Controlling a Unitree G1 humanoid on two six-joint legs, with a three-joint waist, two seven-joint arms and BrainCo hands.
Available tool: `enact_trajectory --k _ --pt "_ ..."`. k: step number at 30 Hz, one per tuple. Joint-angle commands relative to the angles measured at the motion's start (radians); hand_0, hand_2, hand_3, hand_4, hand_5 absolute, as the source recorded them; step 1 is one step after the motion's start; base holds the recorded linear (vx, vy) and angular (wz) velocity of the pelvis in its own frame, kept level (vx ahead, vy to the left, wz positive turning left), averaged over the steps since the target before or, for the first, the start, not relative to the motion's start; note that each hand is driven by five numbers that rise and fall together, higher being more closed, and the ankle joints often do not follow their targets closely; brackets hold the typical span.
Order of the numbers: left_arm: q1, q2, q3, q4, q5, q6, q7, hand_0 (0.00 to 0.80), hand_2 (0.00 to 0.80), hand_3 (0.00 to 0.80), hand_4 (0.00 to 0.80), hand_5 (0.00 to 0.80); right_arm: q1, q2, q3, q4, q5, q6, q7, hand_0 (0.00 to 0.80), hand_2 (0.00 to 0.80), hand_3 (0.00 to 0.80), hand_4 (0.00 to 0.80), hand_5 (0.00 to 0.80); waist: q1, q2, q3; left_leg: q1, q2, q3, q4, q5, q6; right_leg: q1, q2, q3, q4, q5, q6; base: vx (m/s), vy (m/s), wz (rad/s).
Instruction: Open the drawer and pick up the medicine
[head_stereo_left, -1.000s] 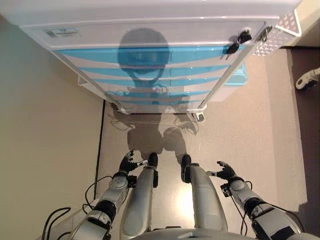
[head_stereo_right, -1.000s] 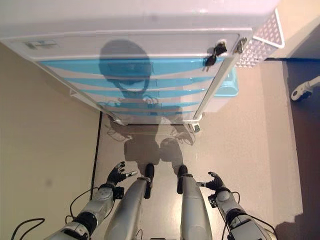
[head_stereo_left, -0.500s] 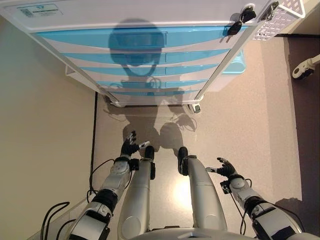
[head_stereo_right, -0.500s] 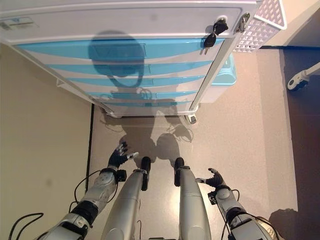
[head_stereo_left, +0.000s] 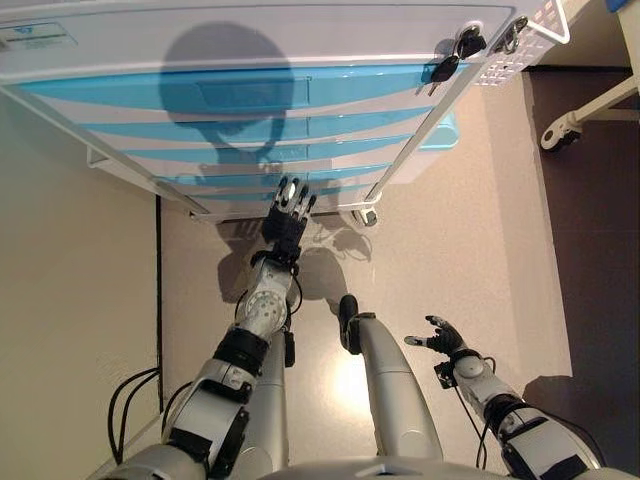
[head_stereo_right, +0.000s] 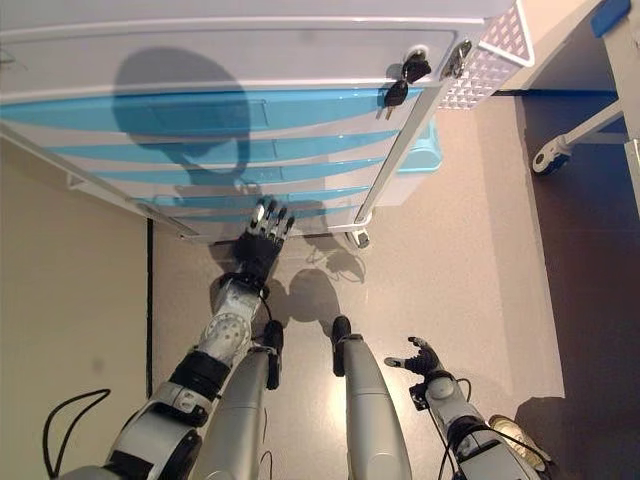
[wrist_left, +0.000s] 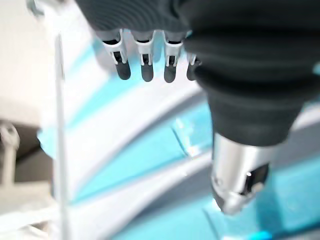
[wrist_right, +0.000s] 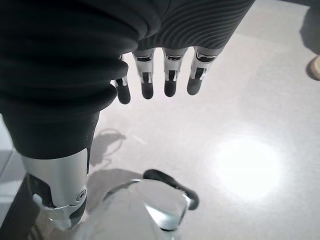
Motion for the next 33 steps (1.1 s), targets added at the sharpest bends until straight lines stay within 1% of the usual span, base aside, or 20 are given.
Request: enact_trajectory --k 1,2,5,7,11,17,26,28,30,31,32,33 --pt "-0.021 -0.036 0.015 -0.046 -0.063 -0.054 -0.024 0.0 0.0 0.0 0.0 0.0 0.046 -0.053 0.047 0.015 -0.03 0.009 0.014 0.0 0.0 0.0 0.0 0.0 -0.016 0.038 -0.045 -0.006 -0.032 0.022 0.008 -0.037 0.078 0.01 -0.005 0.006 -0.077 0.101 0.046 0.009 0.0 -0.04" --pt "-0.041 -0.04 0.021 -0.042 -0.078 -0.065 -0.019 0.0 0.0 0.0 0.0 0.0 0.049 -0.054 0.05 0.026 -0.032 0.011 0.016 0.0 0.0 0.0 0.0 0.0 -0.017 0.038 -0.048 0.006 -0.032 0.017 0.016 -0.07 0.074 0.018 -0.003 0.009 -0.064 0.072 0.052 0.008 0.011 -0.07" --pt "-0.092 -0.046 0.037 -0.026 -0.103 -0.088 -0.009 0.0 0.0 0.0 0.0 0.0 0.048 -0.053 0.059 0.037 -0.038 0.009 0.019 0.0 0.0 0.0 0.0 0.0 -0.022 0.036 -0.049 0.0 -0.029 0.017 0.015 -0.071 0.072 0.011 0.001 0.013 -0.065 0.071 0.053 0.03 0.015 -0.07" --pt "-0.132 -0.034 0.055 -0.02 -0.104 -0.109 0.006 0.0 0.0 0.0 0.0 0.0 0.047 -0.052 0.064 0.046 -0.037 0.011 0.022 0.0 0.0 0.0 0.0 0.0 -0.026 0.035 -0.054 -0.01 -0.026 0.02 0.021 -0.075 0.072 -0.001 0.005 0.016 -0.061 0.072 0.053 0.001 0.011 -0.08" --pt "-0.16 -0.019 0.071 -0.022 -0.106 -0.121 0.013 0.0 0.0 0.0 0.0 0.0 0.046 -0.054 0.07 0.046 -0.037 0.009 0.028 0.0 0.0 0.0 0.0 0.0 -0.028 0.035 -0.058 -0.018 -0.022 0.024 0.022 -0.075 0.072 -0.009 0.007 0.02 -0.064 0.076 0.054 0.004 0.009 -0.06" --pt "-0.212 0.019 0.098 -0.036 -0.11 -0.156 0.031 0.0 0.0 0.0 0.0 0.0 0.043 -0.058 0.071 0.054 -0.034 0.008 0.032 0.0 0.0 0.0 0.0 0.0 -0.027 0.036 -0.059 -0.033 -0.019 0.021 0.021 -0.068 0.07 -0.021 0.008 0.016 -0.07 0.084 0.055 0.001 -0.001 -0.01" --pt "-0.208 0.066 0.14 -0.093 -0.111 -0.181 0.027 0.0 0.0 0.0 0.0 0.0 0.049 -0.062 0.067 0.067 -0.042 0.007 0.043 0.0 0.0 0.0 0.0 0.0 -0.015 0.035 -0.058 -0.04 -0.022 0.011 0.019 -0.063 0.067 -0.025 0.005 0.008 -0.067 0.082 0.054 0.0 -0.001 0.0" --pt "-0.204 0.087 0.154 -0.097 -0.109 -0.187 0.027 0.0 0.0 0.0 0.0 0.0 0.053 -0.062 0.07 0.068 -0.046 0.006 0.049 0.0 0.0 0.0 0.0 0.0 -0.01 0.034 -0.058 -0.04 -0.023 0.007 0.014 -0.059 0.064 -0.023 0.001 0.002 -0.067 0.081 0.054 0.0 0.0 0.0" --pt "-0.206 0.092 0.162 -0.097 -0.111 -0.19 0.025 0.0 0.0 0.0 0.0 0.0 0.052 -0.062 0.071 0.071 -0.049 0.005 0.05 0.0 0.0 0.0 0.0 0.0 -0.009 0.034 -0.059 -0.039 -0.024 0.004 0.01 -0.056 0.062 -0.021 -0.001 -0.002 -0.069 0.083 0.054 -0.059 0.0 0.01" --pt "-0.214 0.108 0.171 -0.1 -0.108 -0.202 0.028 0.0 0.0 0.0 0.0 0.0 0.051 -0.063 0.076 0.07 -0.053 0.004 0.054 0.0 0.0 0.0 0.0 0.0 -0.005 0.03 -0.055 -0.05 -0.025 0.009 -0.006 -0.017 0.066 -0.031 -0.006 -0.01 -0.081 0.116 0.049 0.0 0.0 0.0" --pt "-0.213 0.108 0.171 -0.099 -0.108 -0.202 0.028 0.0 0.0 0.0 0.0 0.0 0.052 -0.063 0.077 0.071 -0.053 0.004 0.054 0.0 0.0 0.0 0.0 0.0 -0.004 0.032 -0.06 -0.038 -0.026 0.0 -0.003 -0.046 0.062 -0.022 -0.002 -0.005 -0.071 0.088 0.055 -0.122 0.0 0.03" --pt "-0.216 0.109 0.174 -0.104 -0.109 -0.207 0.029 0.0 0.0 0.0 0.0 0.0 0.051 -0.062 0.078 0.07 -0.054 0.003 0.054 0.0 0.0 0.0 0.0 0.0 -0.005 0.029 -0.054 -0.049 -0.026 0.008 -0.01 -0.015 0.066 -0.029 -0.007 -0.011 -0.082 0.118 0.05 0.085 0.001 0.04"
